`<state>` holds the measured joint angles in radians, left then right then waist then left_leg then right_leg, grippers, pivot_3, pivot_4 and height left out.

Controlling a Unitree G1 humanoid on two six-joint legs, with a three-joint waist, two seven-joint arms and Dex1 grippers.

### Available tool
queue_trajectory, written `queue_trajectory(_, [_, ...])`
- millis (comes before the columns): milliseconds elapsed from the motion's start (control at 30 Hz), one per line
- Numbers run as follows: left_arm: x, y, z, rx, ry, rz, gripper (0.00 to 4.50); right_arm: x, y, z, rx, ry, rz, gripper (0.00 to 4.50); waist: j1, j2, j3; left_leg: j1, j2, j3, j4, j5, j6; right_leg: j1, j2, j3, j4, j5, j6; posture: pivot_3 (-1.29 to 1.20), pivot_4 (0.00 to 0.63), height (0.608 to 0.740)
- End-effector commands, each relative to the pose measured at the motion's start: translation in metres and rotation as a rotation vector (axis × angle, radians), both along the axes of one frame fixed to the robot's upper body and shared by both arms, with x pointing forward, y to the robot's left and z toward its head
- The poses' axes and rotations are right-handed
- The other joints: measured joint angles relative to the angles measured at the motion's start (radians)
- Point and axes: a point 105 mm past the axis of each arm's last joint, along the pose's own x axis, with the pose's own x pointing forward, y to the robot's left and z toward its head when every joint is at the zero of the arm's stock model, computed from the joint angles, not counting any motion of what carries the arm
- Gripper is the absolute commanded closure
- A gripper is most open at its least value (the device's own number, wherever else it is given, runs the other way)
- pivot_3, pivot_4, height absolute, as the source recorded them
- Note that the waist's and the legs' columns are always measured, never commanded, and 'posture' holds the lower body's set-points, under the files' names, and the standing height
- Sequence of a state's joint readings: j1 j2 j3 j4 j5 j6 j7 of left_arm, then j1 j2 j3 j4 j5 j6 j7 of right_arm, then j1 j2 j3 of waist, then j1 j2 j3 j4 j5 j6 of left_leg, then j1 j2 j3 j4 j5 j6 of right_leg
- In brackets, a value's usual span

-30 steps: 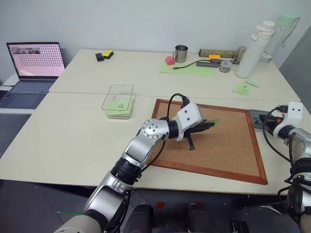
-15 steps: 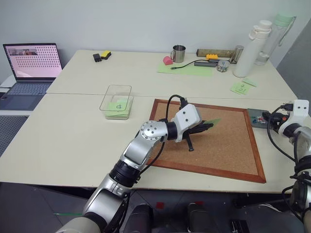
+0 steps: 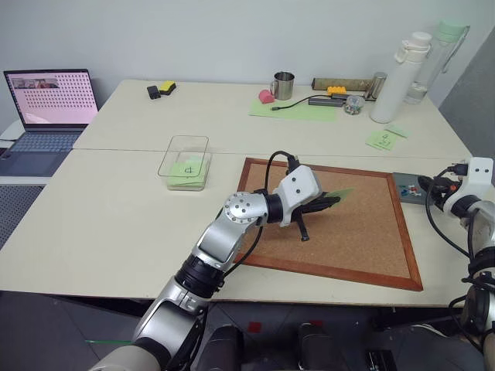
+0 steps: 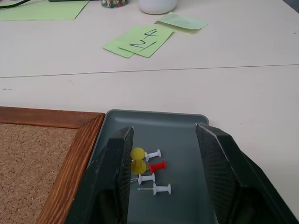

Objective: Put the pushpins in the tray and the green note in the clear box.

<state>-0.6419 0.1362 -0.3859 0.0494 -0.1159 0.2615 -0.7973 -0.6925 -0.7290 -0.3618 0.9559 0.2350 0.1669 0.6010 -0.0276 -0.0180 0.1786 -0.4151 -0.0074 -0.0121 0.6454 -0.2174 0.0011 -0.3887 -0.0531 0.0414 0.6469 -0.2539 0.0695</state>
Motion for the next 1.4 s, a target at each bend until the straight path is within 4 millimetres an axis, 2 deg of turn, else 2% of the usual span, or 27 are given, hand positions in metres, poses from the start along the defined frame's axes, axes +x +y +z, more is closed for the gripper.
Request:
queue_trajectory(33, [-0.001, 0.000, 0.015, -0.023, -0.047, -0.003, 4.50, 0.006, 0.002, 0.017, -0.027, -0.055, 0.019, 2.32, 0.000, 0.000, 0.000, 0.000, 0.000, 0.000, 0.000, 0.000, 0.000, 0.000, 0.000, 0.000, 0.000, 0.000, 0.000, 0.00, 0.150, 0.740])
queue_trajectory(167, [-0.002, 0.001, 0.015, -0.023, -0.048, -0.001, 4.50, 0.006, 0.005, 0.016, -0.038, -0.051, 0.035, 2.32, 0.000, 0.000, 0.000, 0.000, 0.000, 0.000, 0.000, 0.000, 0.000, 0.000, 0.000, 0.000, 0.000, 0.000, 0.000, 0.00, 0.150, 0.740])
queue_trajectory(267, [-0.002, 0.001, 0.015, -0.022, -0.048, 0.002, 4.50, 0.007, 0.006, 0.015, -0.045, -0.051, 0.042, 1.91, 0.000, 0.000, 0.000, 0.000, 0.000, 0.000, 0.000, 0.000, 0.000, 0.000, 0.000, 0.000, 0.000, 0.000, 0.000, 0.00, 0.150, 0.740])
queue_trajectory(333, [-0.002, 0.002, 0.015, -0.021, -0.048, 0.002, 4.50, 0.007, 0.006, 0.016, -0.058, -0.051, 0.045, 1.44, -0.001, 0.000, 0.000, 0.000, 0.000, 0.000, 0.000, 0.000, 0.000, 0.000, 0.000, 0.000, 0.000, 0.000, 0.000, 0.00, 0.150, 0.740])
queue_trajectory(667, [-0.003, 0.000, 0.014, -0.020, -0.051, -0.003, 4.50, 0.006, 0.006, 0.015, -0.099, -0.050, 0.058, 1.44, 0.000, 0.000, 0.000, 0.000, 0.000, 0.000, 0.000, 0.000, 0.000, 0.000, 0.000, 0.000, 0.000, 0.000, 0.000, 0.00, 0.150, 0.740])
queue_trajectory(1000, [-0.004, 0.000, 0.014, -0.017, -0.054, -0.003, 4.50, 0.001, 0.010, 0.000, -0.366, 0.018, 0.133, 1.44, -0.001, 0.000, 0.000, 0.000, 0.000, 0.000, 0.000, 0.000, 0.000, 0.000, 0.000, 0.000, 0.000, 0.000, 0.000, 0.00, 0.150, 0.740])
queue_trajectory(1133, [-0.003, 0.001, 0.013, -0.011, -0.055, 0.001, 4.50, 0.000, 0.010, -0.002, -0.424, 0.028, 0.146, 1.44, -0.001, 0.000, 0.000, 0.000, 0.000, 0.000, 0.000, 0.000, 0.000, 0.000, 0.000, 0.000, 0.000, 0.000, 0.000, 0.00, 0.150, 0.740])
queue_trajectory(1400, [-0.003, 0.001, 0.013, -0.008, -0.057, -0.001, 4.50, 0.000, 0.008, -0.003, -0.424, 0.027, 0.137, 1.44, -0.001, 0.000, 0.000, 0.000, 0.000, 0.000, 0.000, 0.000, 0.000, 0.000, 0.000, 0.000, 0.000, 0.000, 0.000, 0.00, 0.150, 0.740])
